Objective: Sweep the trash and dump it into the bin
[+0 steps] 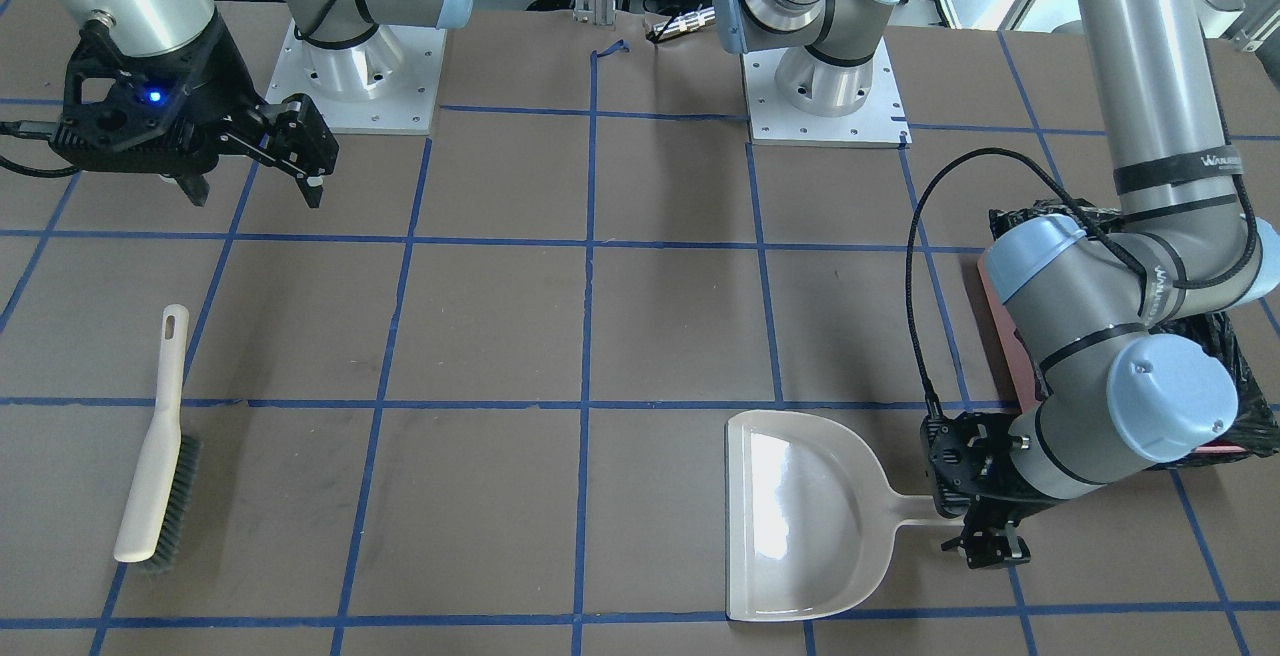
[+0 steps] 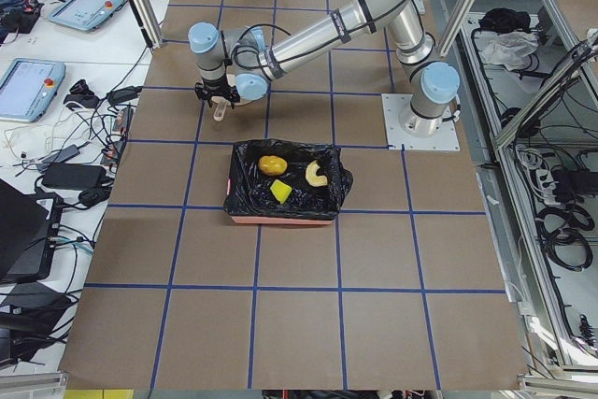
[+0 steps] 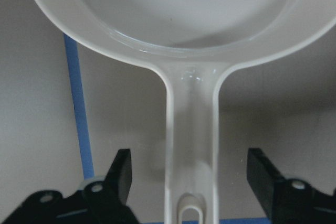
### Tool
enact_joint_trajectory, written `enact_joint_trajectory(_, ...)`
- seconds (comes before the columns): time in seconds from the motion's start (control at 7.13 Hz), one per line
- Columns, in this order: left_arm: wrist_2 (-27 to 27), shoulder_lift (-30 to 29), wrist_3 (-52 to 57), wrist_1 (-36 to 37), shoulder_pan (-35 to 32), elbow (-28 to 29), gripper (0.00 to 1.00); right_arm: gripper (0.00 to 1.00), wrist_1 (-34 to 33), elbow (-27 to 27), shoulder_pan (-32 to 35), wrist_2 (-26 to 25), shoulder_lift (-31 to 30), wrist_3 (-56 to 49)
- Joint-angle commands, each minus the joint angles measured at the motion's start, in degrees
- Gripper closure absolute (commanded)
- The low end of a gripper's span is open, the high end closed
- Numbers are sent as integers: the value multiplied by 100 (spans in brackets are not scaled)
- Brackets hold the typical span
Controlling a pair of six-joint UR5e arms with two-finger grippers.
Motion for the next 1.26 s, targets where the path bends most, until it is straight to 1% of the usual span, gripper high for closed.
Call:
enact_joint_trajectory(0.0,-42,467,-1114,-376,-131,53,19,0,-1,0,0,0,0,-16)
enact_joint_trajectory(0.14,28,748,-1982,-631,-236,36,19,0,-10,0,0,9,0,-16)
enact_joint_trajectory(0.42,483,1381,-4037,-1096,-814,-8,19,0,-10,0,0,0,0,-16)
enact_joint_trajectory(0.56,485,1662,-5309,-1360,-1070,-26,19,0,-10,0,0,0,0,-16)
enact_joint_trajectory(0.7,477,1935,-6296,-1737,-1177,-34,18,0,-10,0,0,0,0,-16)
enact_joint_trajectory(0.84,477,2216,-7332,-2089,-1187,-43,11,0,-10,0,0,9,0,-16)
enact_joint_trajectory(0.98,477,2497,-8248,-2379,-1187,-69,0,0,-10,0,0,9,0,-16)
enact_joint_trajectory(1.12,477,2735,-9075,-2513,-1187,-157,0,0,-10,0,0,9,0,-16)
